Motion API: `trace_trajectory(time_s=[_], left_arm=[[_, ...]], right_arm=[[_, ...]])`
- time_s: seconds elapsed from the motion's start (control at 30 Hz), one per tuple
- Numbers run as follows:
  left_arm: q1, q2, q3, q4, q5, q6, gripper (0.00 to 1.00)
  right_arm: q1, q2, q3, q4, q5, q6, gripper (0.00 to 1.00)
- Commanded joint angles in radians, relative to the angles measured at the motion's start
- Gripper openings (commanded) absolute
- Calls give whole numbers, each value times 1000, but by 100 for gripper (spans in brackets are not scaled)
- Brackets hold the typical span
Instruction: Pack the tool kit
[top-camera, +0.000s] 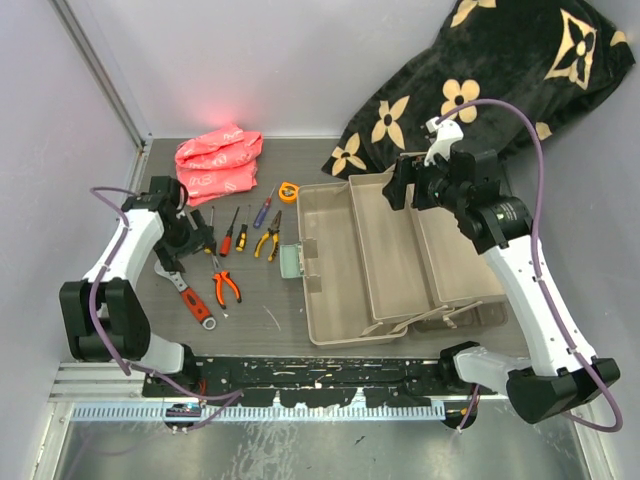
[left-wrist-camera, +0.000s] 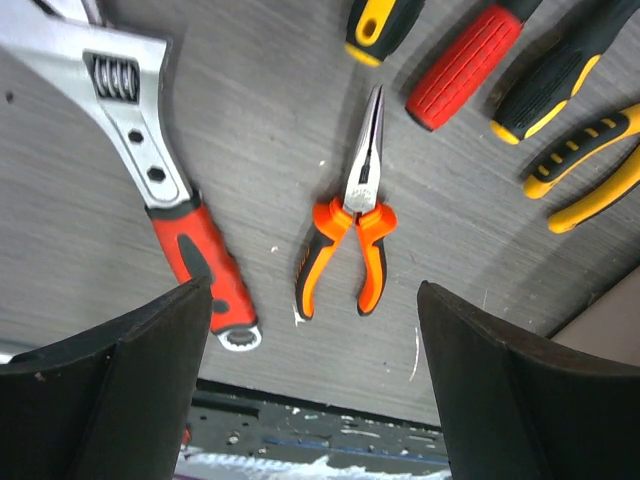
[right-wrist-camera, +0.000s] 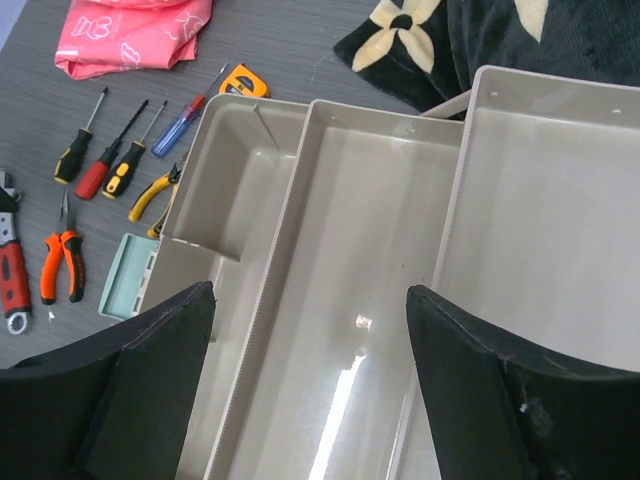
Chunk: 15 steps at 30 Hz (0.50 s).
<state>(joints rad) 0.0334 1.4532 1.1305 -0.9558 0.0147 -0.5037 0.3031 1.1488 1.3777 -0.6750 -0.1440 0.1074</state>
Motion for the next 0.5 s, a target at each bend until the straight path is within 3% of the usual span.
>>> trace_trajectory(time_s=[0.0, 0.23, 0.47], left_arm=[[12, -15, 48, -81, -18, -90, 85], [64, 54, 145, -172, -84, -112, 86], [151, 82, 56, -137, -79, -69, 85]], right_arm=[[7, -13, 106, -93, 6, 52, 83], [8, 52, 257, -271, 43, 66, 84], [8, 166, 475, -402, 72, 47, 85]])
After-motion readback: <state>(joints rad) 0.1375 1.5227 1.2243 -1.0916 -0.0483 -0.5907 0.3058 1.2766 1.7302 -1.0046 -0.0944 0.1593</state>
